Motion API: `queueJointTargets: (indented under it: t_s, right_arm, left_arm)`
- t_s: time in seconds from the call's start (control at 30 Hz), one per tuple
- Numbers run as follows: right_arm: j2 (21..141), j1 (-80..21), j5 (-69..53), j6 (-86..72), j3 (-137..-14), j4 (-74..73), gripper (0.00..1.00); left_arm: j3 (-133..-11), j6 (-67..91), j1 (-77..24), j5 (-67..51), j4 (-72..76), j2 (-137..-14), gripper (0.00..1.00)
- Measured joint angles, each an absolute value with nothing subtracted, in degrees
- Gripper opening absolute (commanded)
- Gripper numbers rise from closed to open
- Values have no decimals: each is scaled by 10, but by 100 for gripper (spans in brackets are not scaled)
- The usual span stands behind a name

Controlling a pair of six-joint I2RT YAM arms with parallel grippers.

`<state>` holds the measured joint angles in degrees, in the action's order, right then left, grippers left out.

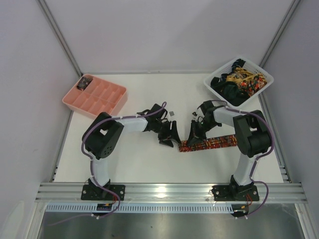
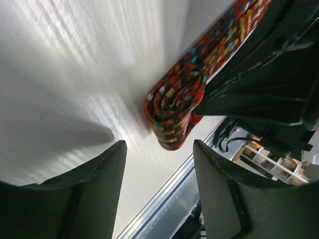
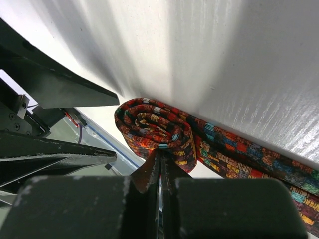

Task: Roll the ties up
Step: Roll the tie

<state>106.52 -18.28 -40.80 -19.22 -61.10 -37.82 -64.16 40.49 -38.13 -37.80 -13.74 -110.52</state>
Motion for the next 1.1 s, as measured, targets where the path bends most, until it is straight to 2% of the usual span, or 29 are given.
queueJointTargets:
  t_s: [0.47, 0.53, 0.77, 0.8, 0.87, 1.1]
  right_arm:
    - [1064, -178, -408, -192, -608, -377, 3]
    - [1063, -178, -408, -192, -608, -377, 3]
    - [1062, -180, -408, -194, -608, -376, 3]
    - [1062, -181, -407, -194, -609, -376, 3]
    - [1062, -186, -403, -194, -613, -377, 3]
    - [1065, -214, -390, -196, -641, -376, 3]
  left_arm:
    - [-655, 491, -404, -387, -91, -1144, 59]
    - [-658, 496, -407, -389, -90, -1149, 55]
    - [-664, 506, -408, -393, -87, -1166, 18]
    - [-667, 504, -407, -392, -91, -1166, 9]
    - [-670, 499, -405, -392, -97, -1166, 1]
    - [-670, 450, -382, -374, -152, -1143, 1]
